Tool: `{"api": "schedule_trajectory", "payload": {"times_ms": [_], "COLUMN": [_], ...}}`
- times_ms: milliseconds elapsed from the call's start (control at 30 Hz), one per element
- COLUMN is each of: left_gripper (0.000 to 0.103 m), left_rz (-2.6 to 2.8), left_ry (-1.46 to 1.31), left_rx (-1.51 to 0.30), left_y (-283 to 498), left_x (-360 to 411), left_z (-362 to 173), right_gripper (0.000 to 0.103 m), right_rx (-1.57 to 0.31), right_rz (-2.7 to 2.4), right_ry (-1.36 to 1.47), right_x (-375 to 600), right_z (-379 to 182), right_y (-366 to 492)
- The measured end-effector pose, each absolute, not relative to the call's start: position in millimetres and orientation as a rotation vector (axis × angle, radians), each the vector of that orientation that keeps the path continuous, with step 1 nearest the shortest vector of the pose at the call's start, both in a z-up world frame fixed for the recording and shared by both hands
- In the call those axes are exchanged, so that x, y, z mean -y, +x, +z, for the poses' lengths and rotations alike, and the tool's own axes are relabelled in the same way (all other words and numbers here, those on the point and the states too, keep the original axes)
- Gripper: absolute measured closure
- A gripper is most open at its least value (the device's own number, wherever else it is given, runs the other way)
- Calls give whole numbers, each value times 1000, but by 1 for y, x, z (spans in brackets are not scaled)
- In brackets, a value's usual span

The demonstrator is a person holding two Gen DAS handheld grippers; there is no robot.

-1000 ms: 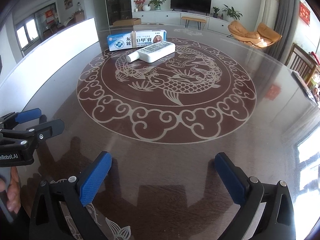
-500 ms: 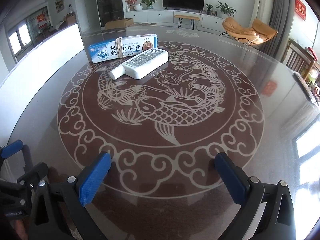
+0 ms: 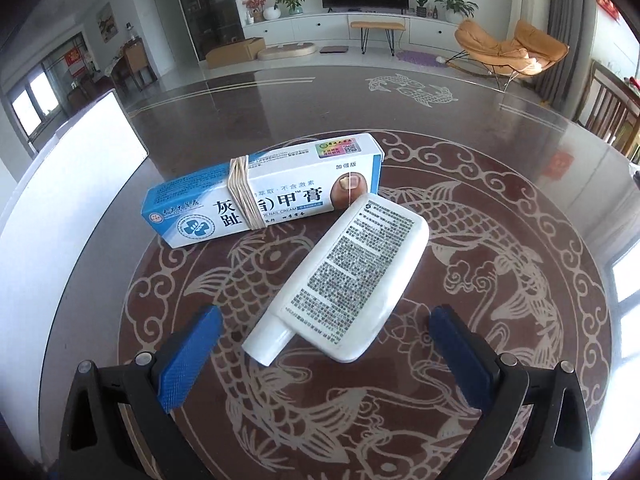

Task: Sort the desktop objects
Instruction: 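Grasp the white lotion tube with the right tool and lift it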

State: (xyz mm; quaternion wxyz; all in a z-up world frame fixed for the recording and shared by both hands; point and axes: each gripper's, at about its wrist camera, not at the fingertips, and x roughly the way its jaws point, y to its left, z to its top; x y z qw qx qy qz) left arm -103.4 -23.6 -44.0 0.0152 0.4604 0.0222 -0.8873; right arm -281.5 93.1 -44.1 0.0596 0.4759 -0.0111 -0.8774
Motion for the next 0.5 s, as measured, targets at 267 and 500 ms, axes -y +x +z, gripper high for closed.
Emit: {"api": "schedule_trajectory", "payload": {"times_ms": [267, 500], "left_gripper": [0, 0], "left_rz": [-2753, -2748], "left_ry": [1443, 1444], "left_rx": [-45, -36], "left_y": [-104, -104], "left_x": [21, 21], "left_z": [-44, -45], "right_gripper": [0, 29], "right_rx": [-40, -67], "right_rz": [-2734, -2740], "right_ry": [1454, 1370], "right_x": [-95, -109], "right_z": [-49, -44], "right_y": [-307, -294]}}
